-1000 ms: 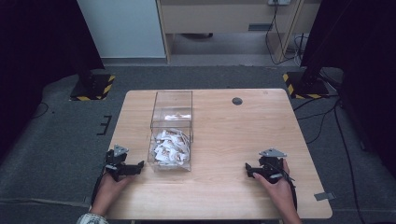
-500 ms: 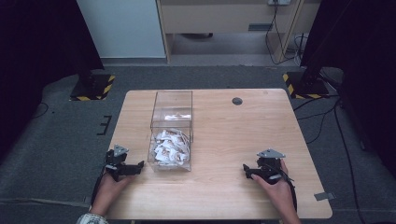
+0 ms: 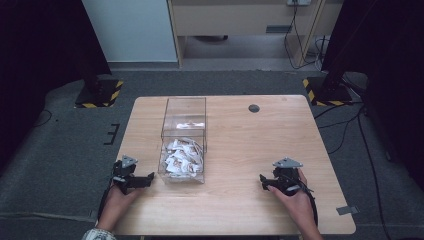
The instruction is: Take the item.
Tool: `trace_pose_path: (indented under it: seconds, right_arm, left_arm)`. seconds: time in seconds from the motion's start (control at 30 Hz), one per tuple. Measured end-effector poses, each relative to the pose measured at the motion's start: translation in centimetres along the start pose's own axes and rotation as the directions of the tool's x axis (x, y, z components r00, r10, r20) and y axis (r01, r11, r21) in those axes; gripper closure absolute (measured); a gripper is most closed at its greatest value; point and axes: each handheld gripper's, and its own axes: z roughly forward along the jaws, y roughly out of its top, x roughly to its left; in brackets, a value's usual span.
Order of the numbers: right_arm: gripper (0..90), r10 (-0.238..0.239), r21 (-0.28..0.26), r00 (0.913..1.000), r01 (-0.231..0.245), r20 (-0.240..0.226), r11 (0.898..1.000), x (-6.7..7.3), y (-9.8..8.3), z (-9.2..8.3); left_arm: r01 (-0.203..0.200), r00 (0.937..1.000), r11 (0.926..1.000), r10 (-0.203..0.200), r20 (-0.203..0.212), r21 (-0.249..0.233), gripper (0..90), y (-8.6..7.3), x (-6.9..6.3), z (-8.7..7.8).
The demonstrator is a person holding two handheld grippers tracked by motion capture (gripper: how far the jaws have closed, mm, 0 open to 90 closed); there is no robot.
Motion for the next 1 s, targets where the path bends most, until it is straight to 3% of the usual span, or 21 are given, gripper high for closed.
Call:
trace_pose_path:
  seconds: [1.0]
  right_arm:
    - [20.0, -0.058, 0.028, 0.9947, 0.061, -0.085, 0.998, 2.5, 4.1, -0.3]
  left_arm:
    - [-0.001, 1.0, 1.0, 0.001, 0.002, -0.001, 0.0, 0.0, 0.0, 0.0]
